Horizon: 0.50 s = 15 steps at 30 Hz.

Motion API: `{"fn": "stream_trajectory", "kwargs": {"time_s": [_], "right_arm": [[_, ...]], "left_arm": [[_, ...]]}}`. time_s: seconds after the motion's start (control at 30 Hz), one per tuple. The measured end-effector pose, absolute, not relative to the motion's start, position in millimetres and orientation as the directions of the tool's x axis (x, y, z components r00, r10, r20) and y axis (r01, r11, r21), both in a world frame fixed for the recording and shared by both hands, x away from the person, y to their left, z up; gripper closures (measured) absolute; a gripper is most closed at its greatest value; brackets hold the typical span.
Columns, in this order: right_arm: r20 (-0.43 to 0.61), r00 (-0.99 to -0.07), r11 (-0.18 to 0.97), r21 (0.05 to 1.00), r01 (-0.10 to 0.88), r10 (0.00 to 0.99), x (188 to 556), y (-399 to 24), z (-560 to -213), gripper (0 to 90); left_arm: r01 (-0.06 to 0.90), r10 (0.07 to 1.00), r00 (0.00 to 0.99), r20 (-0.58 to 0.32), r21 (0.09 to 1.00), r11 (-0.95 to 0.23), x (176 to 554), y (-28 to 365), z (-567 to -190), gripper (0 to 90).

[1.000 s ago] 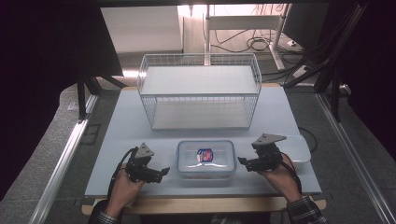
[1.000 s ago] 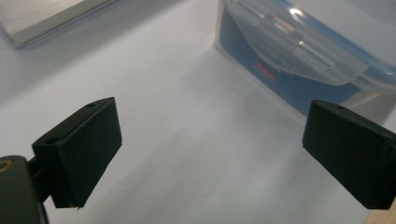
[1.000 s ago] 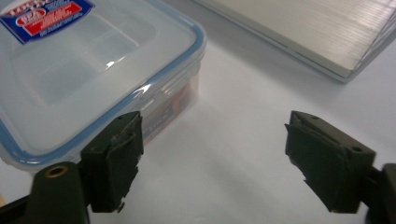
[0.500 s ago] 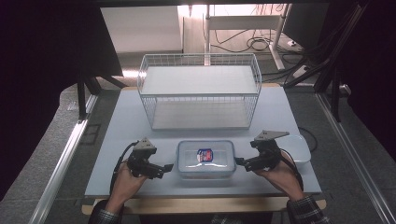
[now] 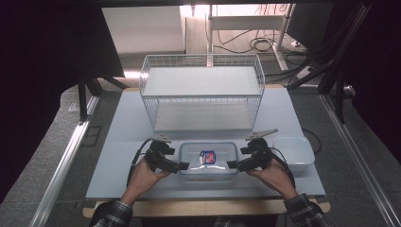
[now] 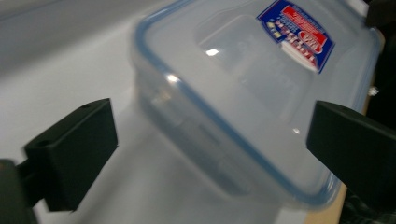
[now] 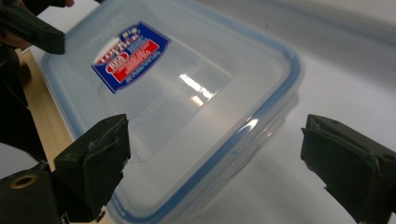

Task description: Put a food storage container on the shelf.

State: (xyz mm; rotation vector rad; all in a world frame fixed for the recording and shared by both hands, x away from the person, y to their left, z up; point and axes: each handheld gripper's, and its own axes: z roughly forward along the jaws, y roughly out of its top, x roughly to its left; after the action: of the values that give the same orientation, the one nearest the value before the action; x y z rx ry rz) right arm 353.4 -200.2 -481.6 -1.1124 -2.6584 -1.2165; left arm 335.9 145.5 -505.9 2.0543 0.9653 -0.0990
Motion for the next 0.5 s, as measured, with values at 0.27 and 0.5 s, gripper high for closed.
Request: {"fn": "stream_trajectory", "kwargs": {"time_s": [0.27,0.5], "right_arm": [[0.428,-0.705,0.422,0.585,0.693,0.565,360.8,-195.0,-493.4,7.3],[0.531,-0.637,0.375,0.523,0.766,0.559,360.3,-207.5,-493.4,21.5]], "left_arm": [[0.728,0.518,0.673,-0.528,0.596,-0.338,343.6,141.3,-518.7,0.0],[0.759,0.517,0.639,-0.57,0.577,-0.302,334.3,153.3,-514.7,15.0]]}}
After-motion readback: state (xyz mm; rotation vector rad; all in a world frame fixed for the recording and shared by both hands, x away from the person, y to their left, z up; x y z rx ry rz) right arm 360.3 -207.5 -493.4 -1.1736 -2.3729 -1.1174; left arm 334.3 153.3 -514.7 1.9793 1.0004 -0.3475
